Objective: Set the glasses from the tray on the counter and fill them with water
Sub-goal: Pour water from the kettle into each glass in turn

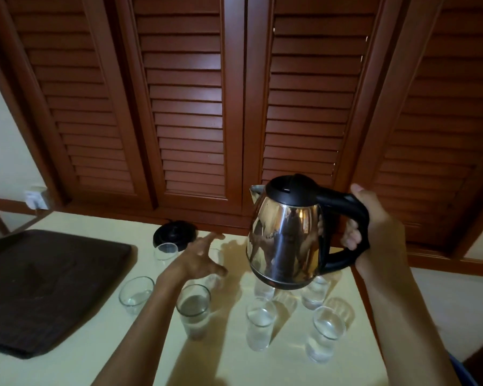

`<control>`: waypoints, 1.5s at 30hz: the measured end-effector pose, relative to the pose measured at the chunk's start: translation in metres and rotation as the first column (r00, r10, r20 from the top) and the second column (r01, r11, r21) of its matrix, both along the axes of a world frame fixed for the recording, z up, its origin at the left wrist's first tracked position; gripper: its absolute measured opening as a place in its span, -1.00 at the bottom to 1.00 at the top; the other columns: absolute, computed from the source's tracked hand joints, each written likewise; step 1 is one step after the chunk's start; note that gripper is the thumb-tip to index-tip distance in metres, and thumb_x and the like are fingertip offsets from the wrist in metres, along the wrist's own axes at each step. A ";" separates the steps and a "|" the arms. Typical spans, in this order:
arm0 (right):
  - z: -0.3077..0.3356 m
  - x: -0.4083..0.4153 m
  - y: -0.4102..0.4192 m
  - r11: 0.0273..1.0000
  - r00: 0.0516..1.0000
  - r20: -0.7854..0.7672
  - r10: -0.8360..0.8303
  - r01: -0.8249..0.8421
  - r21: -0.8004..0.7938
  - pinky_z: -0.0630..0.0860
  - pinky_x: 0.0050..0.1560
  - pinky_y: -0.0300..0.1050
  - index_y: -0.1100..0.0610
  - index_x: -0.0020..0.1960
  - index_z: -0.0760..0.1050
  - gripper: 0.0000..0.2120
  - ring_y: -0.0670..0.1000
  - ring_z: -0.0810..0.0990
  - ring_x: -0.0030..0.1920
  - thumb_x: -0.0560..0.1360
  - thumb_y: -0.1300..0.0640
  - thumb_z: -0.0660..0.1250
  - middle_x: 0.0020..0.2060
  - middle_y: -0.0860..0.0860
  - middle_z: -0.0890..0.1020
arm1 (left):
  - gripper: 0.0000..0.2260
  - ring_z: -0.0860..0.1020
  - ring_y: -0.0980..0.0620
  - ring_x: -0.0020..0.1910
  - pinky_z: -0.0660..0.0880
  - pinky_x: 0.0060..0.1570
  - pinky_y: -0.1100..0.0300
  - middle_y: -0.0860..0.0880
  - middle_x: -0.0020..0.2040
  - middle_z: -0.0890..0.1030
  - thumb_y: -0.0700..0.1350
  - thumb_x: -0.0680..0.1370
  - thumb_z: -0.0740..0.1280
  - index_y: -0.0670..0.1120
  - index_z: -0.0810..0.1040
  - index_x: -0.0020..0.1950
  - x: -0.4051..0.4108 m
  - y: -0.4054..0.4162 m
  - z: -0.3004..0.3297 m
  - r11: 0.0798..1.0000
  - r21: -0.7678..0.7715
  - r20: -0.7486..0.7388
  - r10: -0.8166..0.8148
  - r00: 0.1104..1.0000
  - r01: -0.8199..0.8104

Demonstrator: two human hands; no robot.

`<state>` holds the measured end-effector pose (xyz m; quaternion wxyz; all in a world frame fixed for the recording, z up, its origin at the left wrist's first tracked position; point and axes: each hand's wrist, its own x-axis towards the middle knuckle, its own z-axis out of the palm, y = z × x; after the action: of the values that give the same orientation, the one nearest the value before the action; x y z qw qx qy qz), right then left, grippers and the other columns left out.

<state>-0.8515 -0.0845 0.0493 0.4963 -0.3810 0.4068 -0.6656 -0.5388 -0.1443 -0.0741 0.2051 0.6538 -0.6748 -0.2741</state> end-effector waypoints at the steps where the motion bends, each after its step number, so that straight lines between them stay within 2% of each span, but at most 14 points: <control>1: 0.000 0.007 -0.001 1.000 1.000 -0.005 0.002 -0.002 -0.008 0.31 -0.57 -0.25 0.12 -0.18 0.56 -0.71 -0.06 0.32 -0.58 0.50 -0.10 0.45 -0.52 0.00 0.38 | -0.17 0.35 -0.14 0.49 0.38 0.42 0.01 -0.08 0.49 0.39 -0.05 0.36 0.64 0.09 0.32 0.54 0.004 -0.002 -0.002 0.999 0.037 0.026 -0.031 0.999 0.030; 5: 0.002 0.037 -0.005 0.999 0.999 -0.031 -0.041 0.040 -0.014 0.31 -0.58 -0.24 0.06 -0.28 0.56 -0.71 -0.07 0.34 -0.62 0.54 -0.07 0.41 -0.58 -0.03 0.40 | -0.16 0.45 -0.08 0.42 0.48 0.35 0.07 -0.03 0.46 0.43 -0.12 0.34 0.64 0.08 0.32 0.53 0.017 -0.012 -0.012 0.976 0.165 0.052 -0.155 0.986 0.145; 10: -0.004 0.057 -0.004 0.991 0.990 -0.050 -0.133 0.132 -0.018 0.38 -0.57 -0.24 0.11 -0.22 0.60 -0.72 -0.07 0.39 -0.62 0.50 -0.10 0.46 -0.58 -0.05 0.46 | -0.46 0.66 -0.19 0.07 0.62 0.08 -0.06 -0.16 0.08 0.67 -0.08 0.16 0.65 0.06 0.54 0.07 0.026 -0.023 -0.031 0.984 0.034 -0.002 -0.175 0.985 0.175; 14: 0.005 0.070 0.003 0.983 0.983 -0.024 -0.182 0.182 -0.001 0.38 -0.55 -0.22 0.06 -0.36 0.57 -0.69 -0.05 0.39 -0.60 0.45 -0.09 0.51 -0.57 -0.02 0.47 | -0.53 0.69 0.01 -0.21 0.67 -0.07 0.00 -0.13 -0.10 0.67 -0.21 0.19 0.69 -0.18 0.62 0.03 0.034 -0.018 -0.010 0.986 0.028 -0.276 -0.152 0.949 0.166; 17: 0.015 0.076 0.005 0.973 0.973 -0.026 -0.231 0.232 0.006 0.38 -0.56 -0.25 0.06 -0.34 0.54 -0.69 -0.08 0.39 -0.60 0.46 -0.07 0.50 -0.53 -0.03 0.48 | -0.85 0.67 0.05 -0.40 0.68 -0.34 0.01 -0.17 -0.22 0.60 -0.46 0.41 0.49 -0.29 0.57 -0.16 0.037 -0.011 0.015 0.990 -0.072 -0.612 -0.140 0.779 0.122; 18: 0.019 0.077 0.005 0.969 0.969 -0.024 -0.245 0.245 0.002 0.38 -0.57 -0.26 0.07 -0.31 0.55 -0.71 -0.10 0.41 -0.59 0.45 -0.08 0.50 -0.50 -0.04 0.49 | -0.81 0.68 0.07 -0.33 0.67 -0.30 0.14 -0.17 -0.18 0.62 -0.54 0.40 0.44 -0.30 0.59 -0.12 0.035 -0.012 0.020 0.997 -0.073 -0.669 -0.065 0.740 0.022; 19: 0.023 0.077 0.006 0.967 0.967 -0.024 -0.254 0.254 -0.002 0.39 -0.58 -0.28 0.06 -0.27 0.55 -0.73 -0.11 0.42 -0.59 0.44 -0.08 0.51 -0.49 -0.05 0.50 | -0.73 0.69 0.08 -0.22 0.63 -0.21 0.25 -0.14 -0.12 0.66 -0.55 0.37 0.46 -0.26 0.62 -0.03 0.037 -0.012 0.023 0.999 -0.009 -0.792 0.020 0.611 -0.043; 21: 0.030 0.078 0.006 0.969 0.968 -0.039 -0.247 0.247 -0.008 0.40 -0.58 -0.31 0.06 -0.21 0.57 -0.74 -0.14 0.46 -0.58 0.44 -0.11 0.50 -0.48 -0.06 0.52 | -0.63 0.65 0.03 -0.08 0.52 -0.07 0.23 -0.09 -0.03 0.70 -0.46 0.35 0.52 -0.14 0.66 0.06 0.038 -0.011 0.029 0.998 -0.009 -0.884 0.024 0.466 -0.068; 23: 0.035 0.079 0.006 0.971 0.970 -0.053 -0.238 0.238 -0.019 0.41 -0.56 -0.29 0.06 -0.19 0.58 -0.74 -0.13 0.46 -0.56 0.43 -0.12 0.51 -0.46 -0.05 0.52 | -0.65 0.59 0.01 -0.17 0.46 -0.08 0.14 -0.08 -0.10 0.66 -0.34 0.38 0.53 -0.06 0.64 0.10 0.039 -0.011 0.032 1.000 -0.014 -0.954 -0.008 0.301 -0.016; 27: 0.043 0.083 0.003 0.973 0.972 -0.069 -0.223 0.218 -0.073 0.37 -0.51 -0.20 0.07 -0.24 0.57 -0.72 -0.06 0.38 -0.54 0.45 -0.11 0.49 -0.48 -0.01 0.46 | -0.67 0.47 -0.03 -0.30 0.47 -0.39 0.16 -0.11 -0.19 0.52 -0.22 0.40 0.52 0.00 0.58 0.10 0.035 -0.007 0.038 0.996 0.060 -0.991 0.052 0.120 0.064; 30: 0.048 0.087 0.002 0.975 0.972 -0.095 -0.214 0.208 -0.073 0.36 -0.47 -0.17 0.08 -0.27 0.57 -0.69 -0.03 0.37 -0.53 0.44 -0.14 0.49 -0.51 0.00 0.44 | -0.66 0.54 -0.04 -0.17 0.53 -0.18 0.12 -0.10 -0.06 0.55 -0.19 0.35 0.56 0.01 0.60 0.06 0.037 -0.004 0.036 0.998 0.052 -0.986 0.044 0.160 0.047; 33: 0.055 0.092 -0.001 0.976 0.964 -0.156 -0.217 0.209 -0.065 0.35 -0.46 -0.17 0.07 -0.32 0.55 -0.67 -0.03 0.37 -0.54 0.44 -0.13 0.49 -0.52 0.00 0.44 | -0.68 0.63 -0.07 -0.21 0.58 -0.21 0.15 -0.13 -0.03 0.64 -0.24 0.39 0.53 -0.02 0.58 0.07 0.038 0.002 0.034 0.998 -0.026 -0.966 -0.038 0.257 0.049; 37: 0.059 0.098 -0.008 0.970 0.937 -0.252 -0.241 0.233 -0.063 0.35 -0.47 -0.18 0.09 -0.38 0.54 -0.63 -0.03 0.38 -0.56 0.42 -0.15 0.51 -0.51 0.02 0.45 | -0.72 0.63 -0.05 -0.25 0.56 -0.19 0.11 -0.14 -0.13 0.68 -0.39 0.47 0.47 -0.06 0.58 0.05 0.036 0.007 0.030 0.998 -0.060 -0.904 -0.040 0.426 -0.035; 45: 0.072 0.105 -0.015 0.987 0.811 -0.565 -0.153 0.093 -0.134 0.34 -0.47 -0.15 0.09 -0.49 0.50 -0.55 -0.03 0.37 -0.59 0.41 -0.14 0.51 -0.56 0.04 0.44 | -0.66 0.61 0.09 -0.27 0.55 -0.20 0.25 0.00 -0.30 0.63 -0.28 0.23 0.54 -0.14 0.64 -0.02 0.025 0.007 0.026 0.987 -0.114 -0.755 -0.014 0.656 -0.110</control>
<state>-0.7465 -0.0997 0.1215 0.2871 -0.5606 0.5273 -0.5704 -0.5141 -0.1373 -0.0478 0.5217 0.4817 -0.5302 -0.4633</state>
